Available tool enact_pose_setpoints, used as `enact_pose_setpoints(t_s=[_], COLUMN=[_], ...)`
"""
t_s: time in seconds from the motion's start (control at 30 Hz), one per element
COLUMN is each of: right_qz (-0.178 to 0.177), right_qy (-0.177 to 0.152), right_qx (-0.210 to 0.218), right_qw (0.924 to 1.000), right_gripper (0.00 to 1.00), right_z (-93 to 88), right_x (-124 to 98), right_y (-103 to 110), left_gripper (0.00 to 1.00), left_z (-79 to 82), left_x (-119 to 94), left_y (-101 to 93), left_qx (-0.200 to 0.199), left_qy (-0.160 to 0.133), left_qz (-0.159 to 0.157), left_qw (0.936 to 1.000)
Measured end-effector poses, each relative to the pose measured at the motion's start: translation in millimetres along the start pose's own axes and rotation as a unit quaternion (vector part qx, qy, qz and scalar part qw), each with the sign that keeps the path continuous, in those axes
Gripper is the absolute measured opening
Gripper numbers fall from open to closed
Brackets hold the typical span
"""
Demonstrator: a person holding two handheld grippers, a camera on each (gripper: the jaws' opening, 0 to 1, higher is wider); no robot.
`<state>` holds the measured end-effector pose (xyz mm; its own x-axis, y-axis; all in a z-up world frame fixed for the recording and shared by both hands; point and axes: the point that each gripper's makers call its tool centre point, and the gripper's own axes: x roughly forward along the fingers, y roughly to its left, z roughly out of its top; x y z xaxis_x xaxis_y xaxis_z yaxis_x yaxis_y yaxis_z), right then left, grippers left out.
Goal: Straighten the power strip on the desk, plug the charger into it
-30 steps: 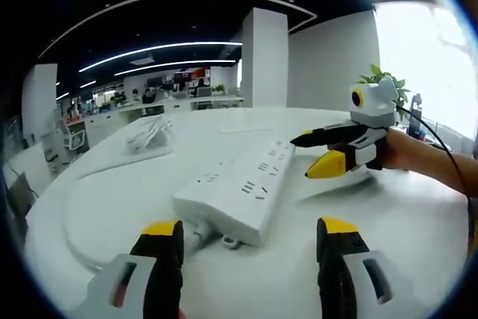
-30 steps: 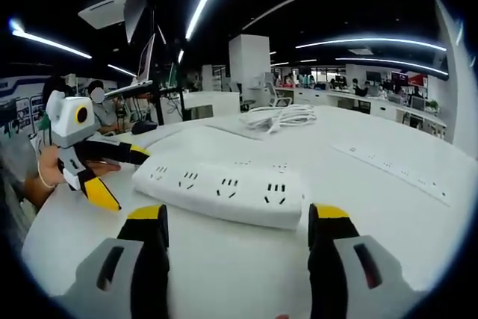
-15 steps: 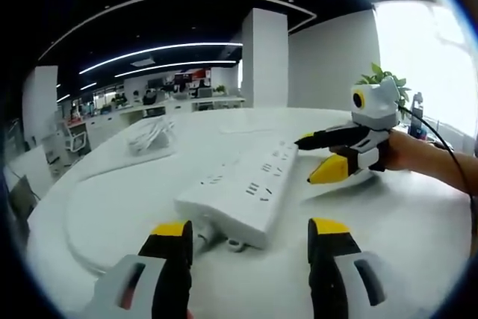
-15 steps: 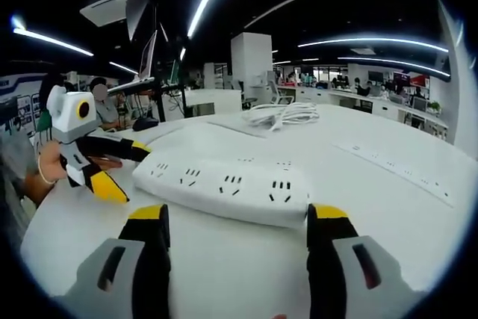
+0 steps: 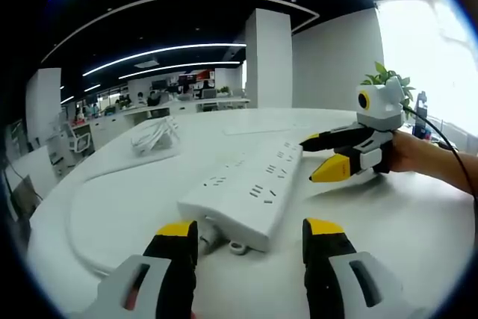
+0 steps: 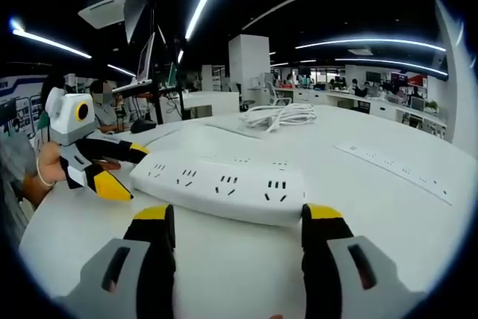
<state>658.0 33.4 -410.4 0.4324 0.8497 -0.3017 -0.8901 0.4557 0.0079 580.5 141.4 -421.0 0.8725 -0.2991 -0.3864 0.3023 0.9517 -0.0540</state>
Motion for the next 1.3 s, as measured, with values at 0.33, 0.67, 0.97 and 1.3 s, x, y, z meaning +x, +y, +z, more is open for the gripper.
enact_pose_setpoints(t_s=[0.33,0.67,0.97,1.3], right_qz=[-0.004,-0.016,-0.023,-0.045], right_qy=[-0.002,-0.002,0.002,0.006], right_qx=[0.000,-0.003,-0.012,-0.024], right_qw=[1.0000,0.9999,0.9997,0.9987], right_gripper=[0.67,0.62,0.60,0.53], right_z=[0.0,-0.2,-0.8,-2.4], right_x=[0.3,0.7,1.1,0.1], right_y=[-3.2,-6.9,-7.9,-10.1], left_gripper=[0.56,0.53,0.53,0.52], left_z=[1.2,1.5,1.6,1.5], left_x=[2.2,2.6,2.8,3.7], left_y=[-0.8,1.7,2.1,3.2], left_qx=[-0.003,-0.002,-0.002,0.003], left_qy=[-0.004,-0.006,-0.006,-0.005], left_qz=[-0.003,0.003,0.004,0.006], left_qw=[1.0000,1.0000,1.0000,1.0000])
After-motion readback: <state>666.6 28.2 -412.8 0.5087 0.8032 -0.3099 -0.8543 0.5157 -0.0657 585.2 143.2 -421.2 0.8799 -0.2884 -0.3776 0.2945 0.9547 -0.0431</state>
